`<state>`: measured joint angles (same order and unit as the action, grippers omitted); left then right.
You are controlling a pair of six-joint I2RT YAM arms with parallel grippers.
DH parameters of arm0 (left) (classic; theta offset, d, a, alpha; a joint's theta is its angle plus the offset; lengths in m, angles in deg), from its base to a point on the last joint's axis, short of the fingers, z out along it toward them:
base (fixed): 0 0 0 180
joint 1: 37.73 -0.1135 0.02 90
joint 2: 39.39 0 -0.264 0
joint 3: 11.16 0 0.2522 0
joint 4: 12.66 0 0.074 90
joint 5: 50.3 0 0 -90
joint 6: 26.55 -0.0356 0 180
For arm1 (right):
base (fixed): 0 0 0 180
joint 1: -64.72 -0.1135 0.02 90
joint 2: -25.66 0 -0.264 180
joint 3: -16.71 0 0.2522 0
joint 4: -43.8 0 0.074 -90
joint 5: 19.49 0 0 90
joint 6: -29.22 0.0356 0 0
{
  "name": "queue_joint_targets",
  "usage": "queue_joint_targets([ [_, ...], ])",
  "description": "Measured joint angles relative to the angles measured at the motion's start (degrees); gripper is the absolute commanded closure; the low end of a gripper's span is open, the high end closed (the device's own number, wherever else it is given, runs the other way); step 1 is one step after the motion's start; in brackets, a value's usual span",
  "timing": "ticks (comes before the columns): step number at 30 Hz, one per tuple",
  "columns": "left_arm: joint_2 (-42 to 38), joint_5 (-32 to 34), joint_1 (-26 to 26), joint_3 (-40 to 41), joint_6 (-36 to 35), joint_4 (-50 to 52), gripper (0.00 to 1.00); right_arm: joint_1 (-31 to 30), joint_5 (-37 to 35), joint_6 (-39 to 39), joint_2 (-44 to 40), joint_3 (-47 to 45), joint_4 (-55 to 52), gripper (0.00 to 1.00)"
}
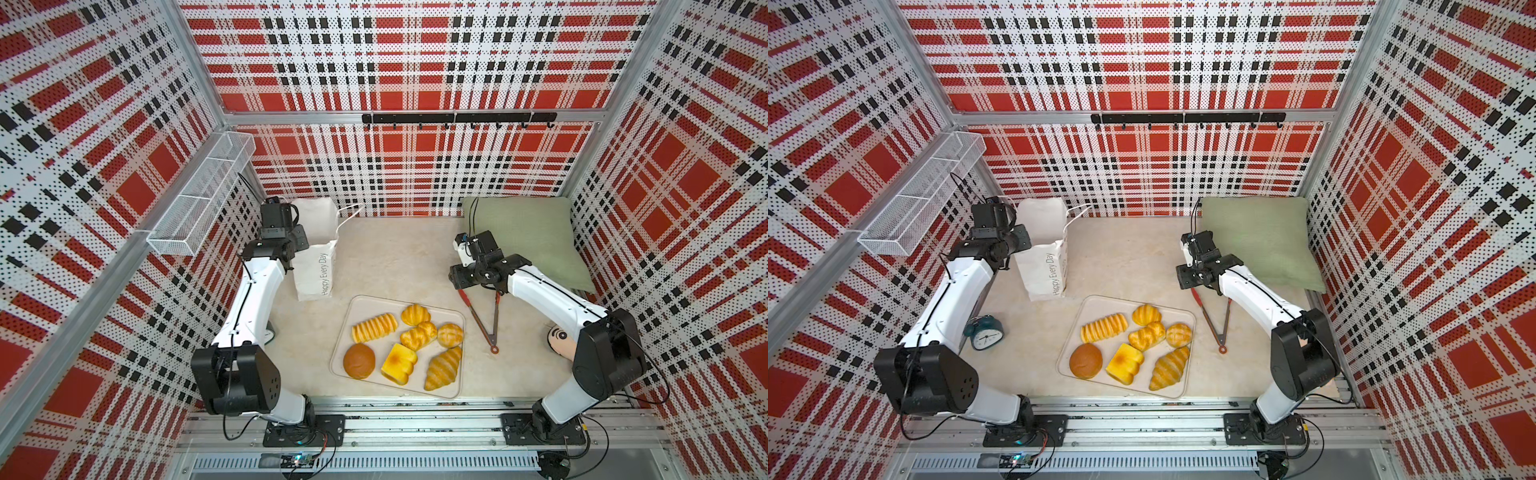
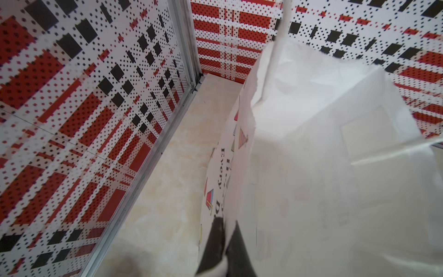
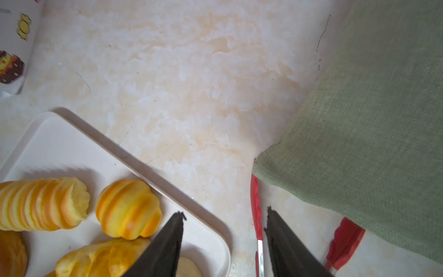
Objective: Pack bread into a paper bag
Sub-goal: Move the paper bag to the center of the board.
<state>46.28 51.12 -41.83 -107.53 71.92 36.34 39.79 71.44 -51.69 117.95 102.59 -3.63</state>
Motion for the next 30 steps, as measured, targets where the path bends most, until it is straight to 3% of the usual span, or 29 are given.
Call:
queue_joint_targets([
  [8, -2.19, -6.25, -2.47, 3.54, -4.15, 1.70, 0.93, 1.22, 1.09, -5.64, -0.07, -2.47, -3.17, 0.43],
  [16, -6.80, -8.04, -2.89, 7.58, -5.55, 3.52, 0.69, 1.20, 3.28, -10.21, 0.76, -3.56, -5.62, 0.54],
  [18, -7.17, -8.02, -2.89, 7.58, -5.62, 3.67, 0.59, 0.66, 3.39, -11.56, 1.57, -3.56, -5.68, 0.54],
  [21, -7.43, -7.91, -2.91, 7.58, -5.77, 3.89, 0.53, -0.57, 4.02, -13.92, 2.60, -3.56, -5.79, 0.54],
  [27, -7.93, -6.73, -2.93, 7.58, -5.73, 4.15, 0.48, -2.47, 4.35, -18.51, 3.93, -3.56, -5.73, 0.53],
  [30, -8.59, -6.19, -3.06, 7.56, -5.73, 4.26, 0.51, -3.85, 3.72, -20.76, 5.25, -3.45, -5.66, 0.55],
])
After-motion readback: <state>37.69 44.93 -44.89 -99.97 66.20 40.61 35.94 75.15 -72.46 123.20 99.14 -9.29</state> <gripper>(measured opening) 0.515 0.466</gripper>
